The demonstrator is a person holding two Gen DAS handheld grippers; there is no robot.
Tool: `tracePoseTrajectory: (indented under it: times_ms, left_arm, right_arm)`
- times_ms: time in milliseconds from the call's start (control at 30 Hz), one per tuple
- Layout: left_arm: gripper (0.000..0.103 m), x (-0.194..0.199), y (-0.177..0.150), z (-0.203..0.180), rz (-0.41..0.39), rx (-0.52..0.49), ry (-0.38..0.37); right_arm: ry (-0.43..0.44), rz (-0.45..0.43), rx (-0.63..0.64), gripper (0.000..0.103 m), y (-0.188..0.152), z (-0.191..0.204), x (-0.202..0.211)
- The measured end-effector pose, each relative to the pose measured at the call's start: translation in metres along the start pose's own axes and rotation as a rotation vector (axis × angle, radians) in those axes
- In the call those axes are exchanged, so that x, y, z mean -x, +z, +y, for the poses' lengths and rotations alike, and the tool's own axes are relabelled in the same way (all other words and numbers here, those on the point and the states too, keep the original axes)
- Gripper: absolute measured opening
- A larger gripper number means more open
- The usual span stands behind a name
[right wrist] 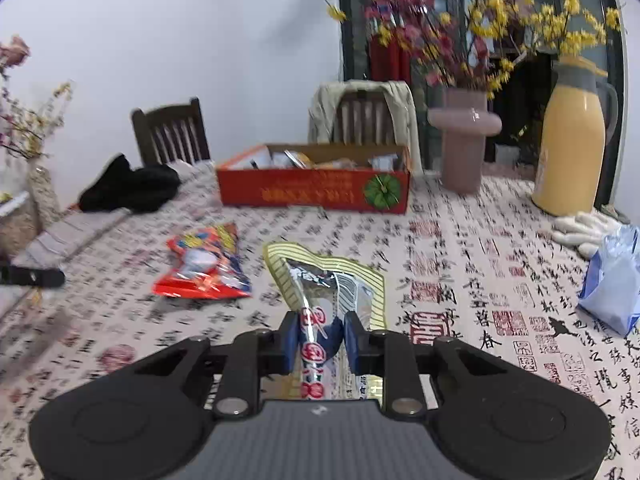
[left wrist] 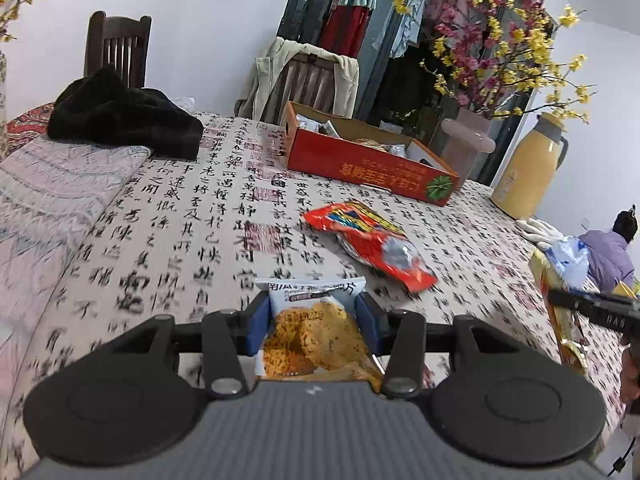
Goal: Organize snacks
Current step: 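Grasp a silver-gold bar packet with the right gripper while the left gripper grasps a cracker packet, then carry the bar packet in the right gripper into the box while the left gripper carries the cracker packet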
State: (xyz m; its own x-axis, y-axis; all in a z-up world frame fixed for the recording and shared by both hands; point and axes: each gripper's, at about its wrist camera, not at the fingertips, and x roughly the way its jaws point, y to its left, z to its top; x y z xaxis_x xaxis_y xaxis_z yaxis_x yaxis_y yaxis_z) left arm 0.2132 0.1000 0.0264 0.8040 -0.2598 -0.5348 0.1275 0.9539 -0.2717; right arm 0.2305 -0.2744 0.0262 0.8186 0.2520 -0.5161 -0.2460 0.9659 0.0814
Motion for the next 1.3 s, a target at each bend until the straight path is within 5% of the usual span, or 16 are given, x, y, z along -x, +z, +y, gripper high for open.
tracePoseTrajectory:
  times_ms: [467,1300]
  left_arm:
    - [0.047,0.014,0.004,-0.016,-0.048,-0.029,-0.013]
    - [0.047,-0.105,0.104,-0.024,-0.037,-0.115,0.023]
  right_arm:
    - [-0.017,-0.048,-0.014,0.023,-0.001,0.001,0.020]
    - [-0.042,-0.079,0.023,0.022,0.084,-0.037,-0.091]
